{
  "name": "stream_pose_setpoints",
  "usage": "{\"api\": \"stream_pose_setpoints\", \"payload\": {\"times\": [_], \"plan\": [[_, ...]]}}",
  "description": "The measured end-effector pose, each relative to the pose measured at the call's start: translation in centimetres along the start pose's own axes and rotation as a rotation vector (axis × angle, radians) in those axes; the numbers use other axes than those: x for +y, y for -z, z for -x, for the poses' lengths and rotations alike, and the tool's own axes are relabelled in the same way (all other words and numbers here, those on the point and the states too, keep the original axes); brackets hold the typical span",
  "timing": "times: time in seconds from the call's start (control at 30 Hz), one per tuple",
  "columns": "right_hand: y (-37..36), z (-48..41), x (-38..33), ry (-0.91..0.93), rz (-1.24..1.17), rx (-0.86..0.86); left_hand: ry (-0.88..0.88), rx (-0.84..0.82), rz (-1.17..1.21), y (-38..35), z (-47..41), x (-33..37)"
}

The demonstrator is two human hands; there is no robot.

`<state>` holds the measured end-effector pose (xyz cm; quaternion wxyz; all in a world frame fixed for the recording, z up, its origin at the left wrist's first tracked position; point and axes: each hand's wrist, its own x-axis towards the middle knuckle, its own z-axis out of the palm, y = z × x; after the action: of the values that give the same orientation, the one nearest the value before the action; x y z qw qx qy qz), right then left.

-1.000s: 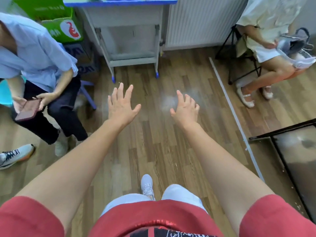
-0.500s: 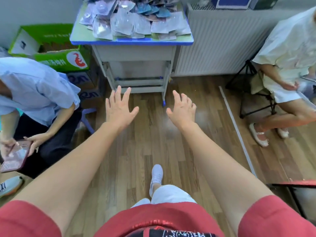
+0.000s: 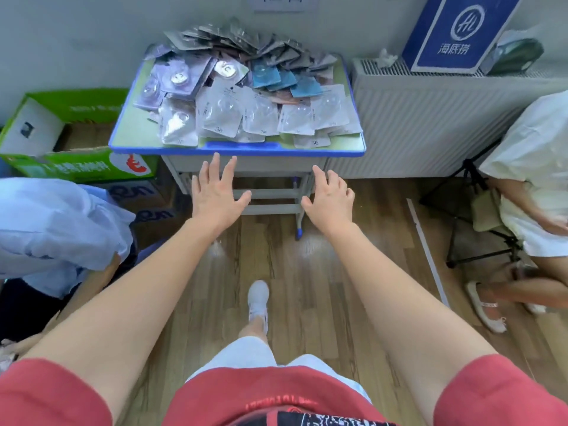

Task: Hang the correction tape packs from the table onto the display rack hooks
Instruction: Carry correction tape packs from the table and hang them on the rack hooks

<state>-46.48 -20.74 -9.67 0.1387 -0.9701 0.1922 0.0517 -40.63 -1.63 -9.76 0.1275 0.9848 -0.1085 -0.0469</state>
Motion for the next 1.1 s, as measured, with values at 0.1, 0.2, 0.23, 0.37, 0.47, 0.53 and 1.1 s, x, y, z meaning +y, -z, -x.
{"api": "stream_pose_setpoints", "payload": {"times": [0.1,0.2,0.23,0.37,0.47,0.53,1.1], "plan": [[0.6,-5.6,-0.5,-0.037,0.010,0.018,-0.026,-0.024,0.011,0.2,-6.3,0.5],[1.4,-10.5,-1.1,-0.085,0.009,0.025,-0.061,-0.043,0.027,0.7,-12.0,0.9],[1.6,-11.9,-1.3,-0.100,0.004,0.027,-0.070,-0.050,0.034,0.7,-13.6,1.1],[1.8,-16.3,-1.3,-0.142,0.026,0.003,-0.096,-0.105,0.035,0.4,-18.7,2.1],[1.9,-19.1,-1.0,-0.168,0.035,-0.007,-0.112,-0.142,0.013,-0.1,-21.4,2.7],[1.9,-20.9,-0.9,-0.168,0.030,0.002,-0.112,-0.168,-0.002,-0.5,-23.1,2.9],[1.6,-28.0,1.7,-0.134,0.028,-0.085,-0.122,-0.247,-0.154,-3.8,-27.9,4.7]]}}
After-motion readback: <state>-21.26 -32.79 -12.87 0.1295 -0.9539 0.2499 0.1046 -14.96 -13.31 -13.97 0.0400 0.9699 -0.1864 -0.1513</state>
